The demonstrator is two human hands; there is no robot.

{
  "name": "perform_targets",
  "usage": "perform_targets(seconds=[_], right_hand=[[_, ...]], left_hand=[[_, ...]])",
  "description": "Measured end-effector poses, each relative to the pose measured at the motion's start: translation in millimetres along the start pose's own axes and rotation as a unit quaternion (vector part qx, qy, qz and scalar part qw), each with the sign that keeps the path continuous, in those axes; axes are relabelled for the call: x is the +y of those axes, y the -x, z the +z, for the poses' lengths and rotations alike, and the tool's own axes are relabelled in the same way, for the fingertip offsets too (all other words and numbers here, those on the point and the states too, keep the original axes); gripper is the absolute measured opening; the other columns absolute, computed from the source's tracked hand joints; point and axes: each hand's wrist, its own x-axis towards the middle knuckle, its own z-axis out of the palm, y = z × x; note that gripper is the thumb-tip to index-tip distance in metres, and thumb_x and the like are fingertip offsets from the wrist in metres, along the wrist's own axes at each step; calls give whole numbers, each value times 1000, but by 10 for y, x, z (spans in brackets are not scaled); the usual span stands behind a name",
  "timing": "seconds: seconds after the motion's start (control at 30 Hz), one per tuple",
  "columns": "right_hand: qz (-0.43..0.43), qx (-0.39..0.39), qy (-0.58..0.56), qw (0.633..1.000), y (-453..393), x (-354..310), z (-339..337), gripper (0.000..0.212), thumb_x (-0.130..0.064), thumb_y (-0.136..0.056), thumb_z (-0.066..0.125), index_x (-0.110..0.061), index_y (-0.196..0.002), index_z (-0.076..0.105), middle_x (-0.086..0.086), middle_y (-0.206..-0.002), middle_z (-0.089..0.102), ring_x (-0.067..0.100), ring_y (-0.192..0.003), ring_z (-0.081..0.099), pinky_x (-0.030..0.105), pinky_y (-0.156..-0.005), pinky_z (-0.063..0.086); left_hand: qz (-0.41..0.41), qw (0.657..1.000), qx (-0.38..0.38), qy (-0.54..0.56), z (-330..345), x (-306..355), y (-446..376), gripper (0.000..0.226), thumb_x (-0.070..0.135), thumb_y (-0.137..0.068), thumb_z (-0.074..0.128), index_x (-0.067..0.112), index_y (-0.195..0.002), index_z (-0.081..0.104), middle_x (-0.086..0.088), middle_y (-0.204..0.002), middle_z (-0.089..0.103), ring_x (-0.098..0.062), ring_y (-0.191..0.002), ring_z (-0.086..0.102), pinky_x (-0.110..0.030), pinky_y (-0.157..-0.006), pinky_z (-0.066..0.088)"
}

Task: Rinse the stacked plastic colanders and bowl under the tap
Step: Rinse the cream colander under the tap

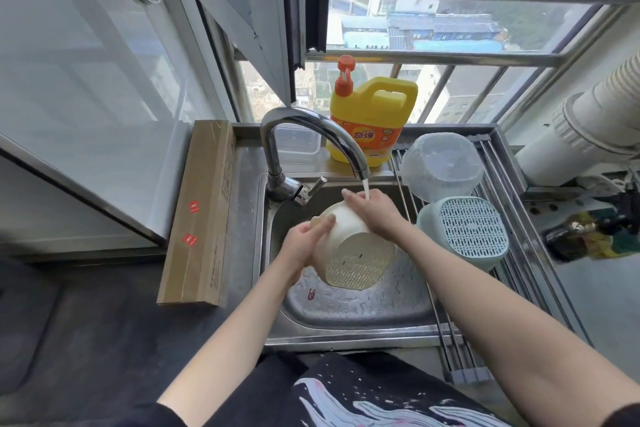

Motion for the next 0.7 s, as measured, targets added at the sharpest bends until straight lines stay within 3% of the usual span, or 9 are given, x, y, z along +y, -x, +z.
perform_targets(seconds=[0.1,0.2,0.27,0.3,0.37,0.4,0.5,0.63,0.7], right_hand=[[-11,9,15,1000,-40,-41,-27,46,-50,-95,42,-17,-64,51,11,-76,58,25,-71,53,34,-65,37],[-29,25,-3,999,-65,-99,-107,42,-26,-101,42,-4,-69,60,14,-65,57,24,-64,51,33,-66,40],[-6,8,-75,997,-90,-62,-174,40,-35,-98,48,-6,-74,63,10,-67,58,20,-63,51,28,-66,40],[7,-24,-74,997,-81,-31,-216,41,-45,-95,48,-9,-87,67,12,-82,64,20,-76,58,29,-77,43],[41,-97,-105,989,-5,64,-262,69,-71,-80,51,-17,-120,64,7,-113,66,25,-106,61,41,-98,44],[71,-123,-194,971,11,143,-256,78,-78,-72,53,-22,-125,62,6,-114,67,27,-108,62,45,-99,46],[97,-100,-350,926,18,298,-115,69,-70,-76,57,-22,-125,63,11,-112,70,31,-107,64,49,-100,44],[134,2,-349,927,74,384,70,77,-76,-74,51,-11,-113,67,15,-103,72,31,-100,68,46,-91,53],[147,28,-317,937,94,388,70,71,-70,-84,42,-7,-98,70,15,-92,73,29,-90,69,43,-85,55]], left_hand=[[27,998,64,8,59,-47,-90,38,48,-83,64,10,-79,63,-5,-77,66,-17,-68,60,-28,-60,47],[32,995,70,64,45,-96,-142,45,53,-81,61,8,-83,65,-7,-77,66,-18,-70,59,-29,-63,48],[35,987,44,149,-24,-154,-146,62,64,-67,65,9,-94,67,-9,-85,70,-21,-78,66,-33,-70,54],[41,981,27,188,-68,-187,-162,75,71,-56,68,9,-100,67,-11,-90,72,-22,-85,68,-36,-75,56],[35,970,-7,241,-122,-231,-179,93,77,-42,72,11,-108,66,-15,-102,71,-27,-98,68,-41,-80,56],[27,966,-19,258,-126,-233,-178,98,77,-39,73,11,-110,65,-17,-107,70,-29,-103,66,-42,-81,55],[-16,950,-48,309,-93,-252,-177,107,78,-28,74,11,-112,65,-18,-110,69,-32,-107,62,-42,-76,57],[-101,920,-66,374,19,-332,-124,92,86,-63,40,14,-117,60,-20,-121,61,-38,-118,51,-55,-96,44],[-171,895,-60,409,36,-379,-154,92,84,-71,36,11,-122,58,-21,-127,57,-39,-122,49,-54,-104,38]])
